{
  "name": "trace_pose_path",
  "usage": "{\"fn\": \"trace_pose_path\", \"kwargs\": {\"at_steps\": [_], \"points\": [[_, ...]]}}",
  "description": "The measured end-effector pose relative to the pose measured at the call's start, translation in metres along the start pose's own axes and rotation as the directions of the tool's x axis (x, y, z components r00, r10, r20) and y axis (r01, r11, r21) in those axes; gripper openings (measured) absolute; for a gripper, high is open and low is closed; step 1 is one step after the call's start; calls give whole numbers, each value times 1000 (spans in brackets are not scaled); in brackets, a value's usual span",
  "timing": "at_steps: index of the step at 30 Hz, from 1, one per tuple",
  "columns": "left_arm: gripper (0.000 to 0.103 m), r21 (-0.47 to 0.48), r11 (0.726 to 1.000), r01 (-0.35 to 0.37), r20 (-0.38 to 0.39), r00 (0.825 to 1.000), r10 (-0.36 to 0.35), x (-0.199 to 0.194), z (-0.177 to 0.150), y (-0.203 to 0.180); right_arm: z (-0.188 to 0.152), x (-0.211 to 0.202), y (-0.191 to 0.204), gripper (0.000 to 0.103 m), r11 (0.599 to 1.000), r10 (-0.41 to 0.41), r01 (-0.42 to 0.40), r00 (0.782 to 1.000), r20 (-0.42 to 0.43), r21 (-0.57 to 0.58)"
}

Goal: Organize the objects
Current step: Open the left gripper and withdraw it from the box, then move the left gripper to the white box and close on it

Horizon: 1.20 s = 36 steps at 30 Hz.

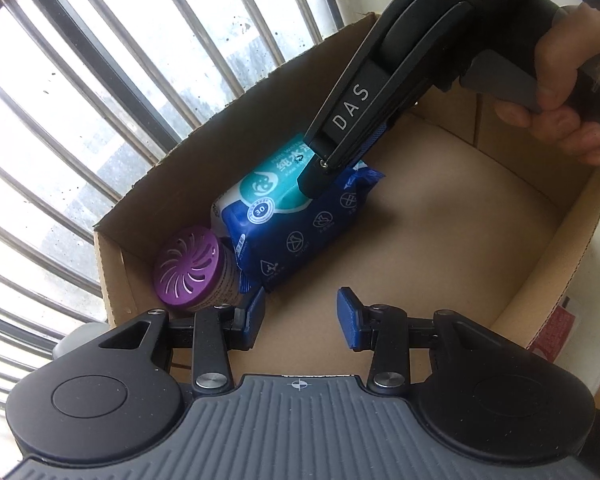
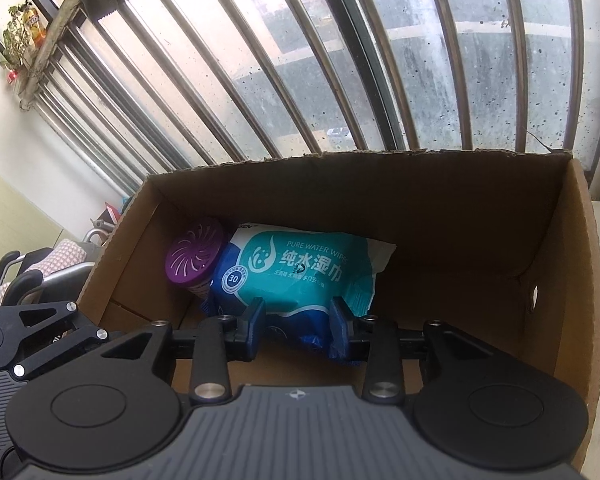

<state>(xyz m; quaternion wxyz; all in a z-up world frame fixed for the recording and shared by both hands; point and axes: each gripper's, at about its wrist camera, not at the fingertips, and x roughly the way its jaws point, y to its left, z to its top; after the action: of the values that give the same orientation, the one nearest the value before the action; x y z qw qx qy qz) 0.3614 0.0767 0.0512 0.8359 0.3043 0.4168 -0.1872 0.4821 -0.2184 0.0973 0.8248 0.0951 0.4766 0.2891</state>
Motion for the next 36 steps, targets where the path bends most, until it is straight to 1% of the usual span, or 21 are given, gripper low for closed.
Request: {"fn": "trace_pose_path", "kwargs": {"at_steps": [3, 4, 6, 7, 8, 9, 11, 13, 15, 19, 20, 21, 22, 24, 26, 28, 29, 31, 33, 35, 36], "points": [[41, 4, 1000, 0, 10, 1000, 0, 16, 2, 5, -4, -2, 3, 45, 999, -33, 33, 999, 3, -4], [41, 7, 1000, -16, 36, 999, 15, 16, 2, 6, -6, -4, 5, 45, 999, -36, 36, 999, 4, -17], [47, 26, 997, -76, 111, 991, 72, 11, 1, 8, -6, -10, 9, 45, 998, -48, 50, 998, 47, -44], [49, 22, 995, -97, 155, 984, 92, 6, 0, 12, -5, -15, 10, 45, 997, -51, 55, 996, 72, -49], [59, 9, 995, -101, 200, 975, 97, -4, -4, 16, -4, -20, 11, 45, 998, -42, 46, 995, 91, -48], [72, -16, 996, -91, 241, 966, 92, -14, -10, 22, -4, -26, 11, 45, 999, -25, 30, 994, 104, -43], [78, -86, 994, -62, 291, 953, 84, -31, -22, 34, -1, -35, 11, 46, 999, -12, 18, 993, 121, -44], [78, -144, 990, 7, 338, 940, 43, -49, -40, 44, -4, -46, 15, 50, 997, -22, 32, 989, 143, -64], [80, -170, 984, 58, 373, 928, 10, -61, -62, 46, -11, -60, 22, 52, 994, -6, 24, 985, 171, -104], [83, -204, 974, 96, 430, 903, 1, -75, -109, 40, -34, -93, 35, 54, 987, 77, -43, 972, 223, -153], [85, -220, 969, 110, 440, 898, -2, -74, -120, 39, -39, -101, 38, 56, 983, 100, -61, 968, 229, -170], [88, -233, 963, 137, 437, 899, -22, -71, -132, 37, -44, -110, 41, 58, 980, 122, -78, 964, 237, -185], [89, -241, 959, 151, 424, 905, -36, -74, -139, 36, -49, -119, 45, 60, 977, 139, -90, 958, 252, -195], [89, -249, 957, 151, 398, 917, -42, -65, -153, 33, -61, -132, 52, 64, 972, 157, -100, 950, 269, -212], [89, -229, 959, 165, 384, 921, -67, -56, -163, 31, -76, -140, 60, 64, 965, 177, -116, 950, 258, -237], [92, -204, 962, 183, 400, 912, -89, -48, -171, 30, -92, -143, 69, 68, 955, 201, -134, 949, 241, -266], [96, -191, 964, 184, 406, 909, -93, -44, -173, 29, -99, -143, 72, 69, 950, 207, -139, 950, 233, -280], [99, -157, 970, 184, 426, 899, -101, -37, -180, 28, -118, -141, 79, 71, 942, 203, -137, 959, 197, -307], [99, -109, 975, 194, 433, 892, -130, -28, -184, 29, -132, -136, 83, 71, 939, 196, -138, 967, 160, -315], [99, -107, 975, 193, 429, 894, -130, -19, -184, 30, -145, -128, 84, 71, 939, 205, -157, 970, 130, -306], [99, -120, 975, 186, 430, 895, -118, -14, -183, 32, -150, -125, 84, 71, 941, 207, -163, 971, 122, -298]]}}
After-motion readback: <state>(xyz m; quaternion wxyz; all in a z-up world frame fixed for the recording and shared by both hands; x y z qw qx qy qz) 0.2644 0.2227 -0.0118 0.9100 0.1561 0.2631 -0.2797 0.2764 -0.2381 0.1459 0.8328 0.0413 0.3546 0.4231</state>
